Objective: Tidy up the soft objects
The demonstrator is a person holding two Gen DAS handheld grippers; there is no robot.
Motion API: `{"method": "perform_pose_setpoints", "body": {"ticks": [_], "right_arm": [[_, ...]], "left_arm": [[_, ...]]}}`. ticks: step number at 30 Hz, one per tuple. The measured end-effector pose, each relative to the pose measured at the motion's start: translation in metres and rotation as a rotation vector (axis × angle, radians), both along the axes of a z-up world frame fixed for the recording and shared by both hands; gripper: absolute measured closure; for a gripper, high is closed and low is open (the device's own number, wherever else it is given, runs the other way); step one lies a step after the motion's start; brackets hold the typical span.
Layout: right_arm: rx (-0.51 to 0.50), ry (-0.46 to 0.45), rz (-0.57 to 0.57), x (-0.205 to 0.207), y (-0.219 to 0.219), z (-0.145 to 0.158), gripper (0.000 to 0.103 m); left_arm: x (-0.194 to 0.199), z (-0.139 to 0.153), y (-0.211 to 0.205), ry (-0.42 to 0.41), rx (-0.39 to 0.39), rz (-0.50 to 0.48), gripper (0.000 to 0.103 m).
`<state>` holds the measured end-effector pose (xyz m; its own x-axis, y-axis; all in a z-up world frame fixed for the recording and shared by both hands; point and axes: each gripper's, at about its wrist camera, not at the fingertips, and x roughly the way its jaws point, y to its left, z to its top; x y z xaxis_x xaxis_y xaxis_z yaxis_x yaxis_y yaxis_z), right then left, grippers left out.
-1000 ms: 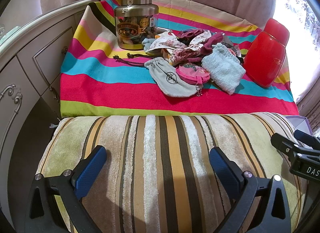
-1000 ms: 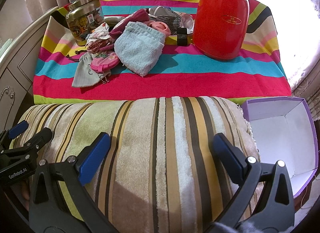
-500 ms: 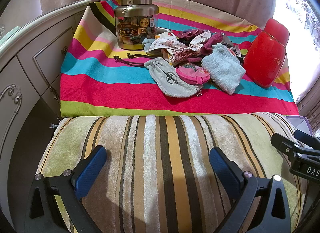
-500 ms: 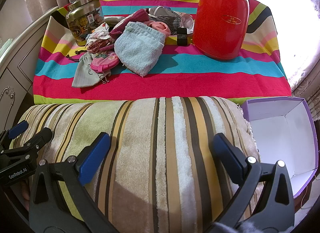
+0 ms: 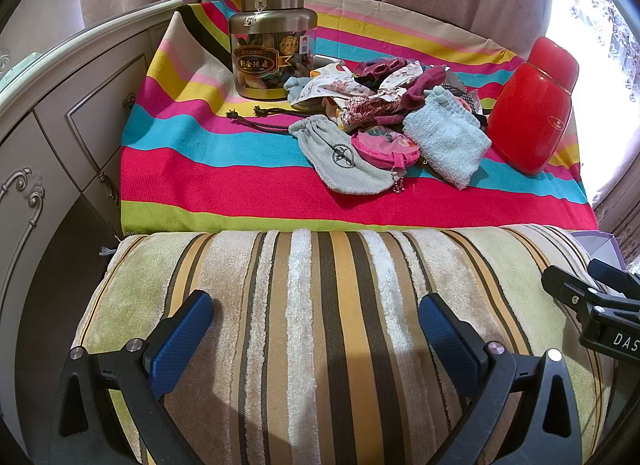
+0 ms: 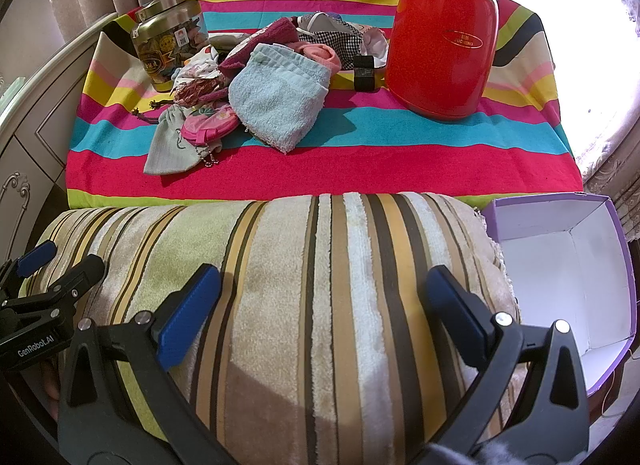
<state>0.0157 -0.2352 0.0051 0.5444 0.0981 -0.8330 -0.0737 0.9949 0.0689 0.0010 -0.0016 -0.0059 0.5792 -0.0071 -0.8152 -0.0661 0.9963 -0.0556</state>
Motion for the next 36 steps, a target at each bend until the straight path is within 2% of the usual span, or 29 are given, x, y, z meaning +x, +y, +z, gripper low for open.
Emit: {"method": "perform_pose_setpoints", "body": {"ticks": [12, 17, 21, 26, 29, 33, 36], "right_arm": [[0.011, -0.001, 0.0, 0.0, -0.002, 0.0, 0.0], [0.041, 0.047, 0.064, 0.008, -0.006, 0.002, 0.0], [0.056, 0.055, 0.085, 0.018, -0.006, 0.002, 0.0], [0.069, 0.073, 0.113, 0.042, -0.006, -0.001, 0.0], [0.15, 0.079, 0.078, 0.062, -0.015, -0.004, 0.0], [0.207, 0.08, 0.063, 0.09, -0.018, -0.009, 0.0], [0.233, 0.078, 0.072, 0.111, -0.013, -0.01, 0.0]], "left_arm": [[0.001, 0.0, 0.001, 0.005, -0.007, -0.001, 0.0], [0.003, 0.002, 0.001, 0.008, -0.008, 0.005, 0.0], [0.01, 0.006, 0.006, -0.001, -0.056, 0.002, 0.0], [0.033, 0.011, 0.01, -0.021, -0.126, -0.016, 0.002], [0.05, 0.014, 0.006, -0.025, -0.125, -0.044, 0.003], [0.077, 0.014, -0.003, -0.018, -0.106, -0.095, 0.003], [0.095, 0.011, -0.006, -0.002, -0.11, -0.127, 0.011]]}}
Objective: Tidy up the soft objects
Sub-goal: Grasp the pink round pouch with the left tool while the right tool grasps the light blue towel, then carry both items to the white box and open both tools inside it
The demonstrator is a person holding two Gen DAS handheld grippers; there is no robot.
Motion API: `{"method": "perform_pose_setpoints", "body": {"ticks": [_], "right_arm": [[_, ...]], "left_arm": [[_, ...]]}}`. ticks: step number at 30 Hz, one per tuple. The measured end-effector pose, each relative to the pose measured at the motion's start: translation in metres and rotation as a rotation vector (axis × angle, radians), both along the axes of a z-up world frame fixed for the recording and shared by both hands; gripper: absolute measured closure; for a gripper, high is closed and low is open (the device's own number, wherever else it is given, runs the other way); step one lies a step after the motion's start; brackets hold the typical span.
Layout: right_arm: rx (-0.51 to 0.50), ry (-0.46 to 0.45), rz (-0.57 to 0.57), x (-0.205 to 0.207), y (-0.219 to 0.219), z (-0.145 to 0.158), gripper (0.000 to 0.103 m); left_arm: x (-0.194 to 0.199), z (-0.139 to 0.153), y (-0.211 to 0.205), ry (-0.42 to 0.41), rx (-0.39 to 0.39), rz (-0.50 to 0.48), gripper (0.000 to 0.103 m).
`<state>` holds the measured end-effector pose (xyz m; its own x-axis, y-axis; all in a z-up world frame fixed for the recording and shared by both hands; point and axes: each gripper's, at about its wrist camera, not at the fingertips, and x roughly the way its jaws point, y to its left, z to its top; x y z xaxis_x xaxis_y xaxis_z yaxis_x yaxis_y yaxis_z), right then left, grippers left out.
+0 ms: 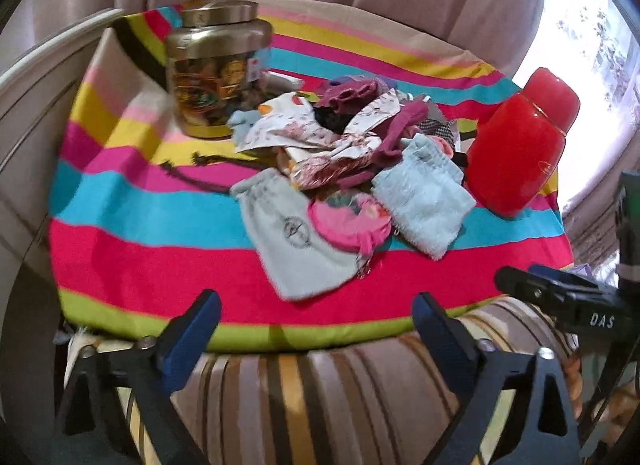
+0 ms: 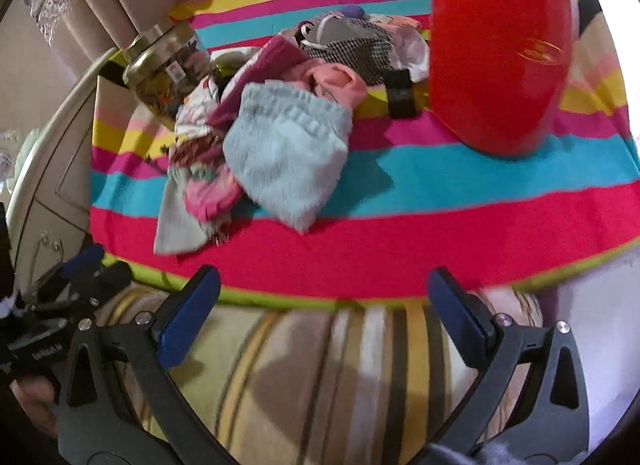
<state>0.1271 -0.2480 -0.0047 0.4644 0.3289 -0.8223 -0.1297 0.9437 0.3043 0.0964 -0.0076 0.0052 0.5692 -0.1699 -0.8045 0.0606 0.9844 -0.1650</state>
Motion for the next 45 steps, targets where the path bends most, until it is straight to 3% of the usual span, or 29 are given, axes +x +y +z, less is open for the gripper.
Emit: {"method": "perform_pose_setpoints", "body": {"ticks": [5, 9, 20, 22, 23, 25, 27, 30, 36, 45], "right_arm": [[0.039, -0.023, 0.037, 0.027, 0.01, -0.001, 0.0], [0.091, -0.012, 0.028, 0.051, 0.013, -0.008, 0.0], [0.089, 0.01, 0.037, 0.09, 0.027, -0.029, 0.003], [0.098, 0.01, 0.038, 0.093, 0.026, -0.031, 0.012], [0.106, 0.014, 0.042, 0.094, 0.026, -0.033, 0.022], [0.116, 0.038, 0.054, 0.097, 0.028, -0.038, 0.036], [0.128, 0.045, 0.061, 0.096, 0.027, -0.041, 0.054], [0.139, 0.034, 0.06, 0.091, 0.024, -0.037, 0.068], [0.153, 0.012, 0.072, 0.072, 0.012, -0.025, 0.084], [0.188, -0.031, 0.064, 0.04, -0.012, -0.007, 0.089]], "left_arm": [[0.03, -0.007, -0.012, 0.019, 0.014, -0.084, 0.011], [0.053, -0.015, -0.028, 0.035, 0.076, -0.158, 0.011], [0.09, -0.04, -0.045, 0.074, 0.186, -0.187, 0.011], [0.093, -0.042, -0.047, 0.07, 0.187, -0.191, 0.011], [0.094, -0.043, -0.048, 0.068, 0.188, -0.192, 0.013], [0.097, -0.047, -0.051, 0.082, 0.184, -0.207, 0.028], [0.097, -0.048, -0.051, 0.083, 0.179, -0.205, 0.028], [0.092, -0.043, -0.047, 0.063, 0.15, -0.197, 0.029], [0.071, -0.026, -0.036, 0.035, 0.099, -0.195, 0.029], [0.043, -0.006, -0.036, 0.013, 0.045, -0.182, 0.03]]}}
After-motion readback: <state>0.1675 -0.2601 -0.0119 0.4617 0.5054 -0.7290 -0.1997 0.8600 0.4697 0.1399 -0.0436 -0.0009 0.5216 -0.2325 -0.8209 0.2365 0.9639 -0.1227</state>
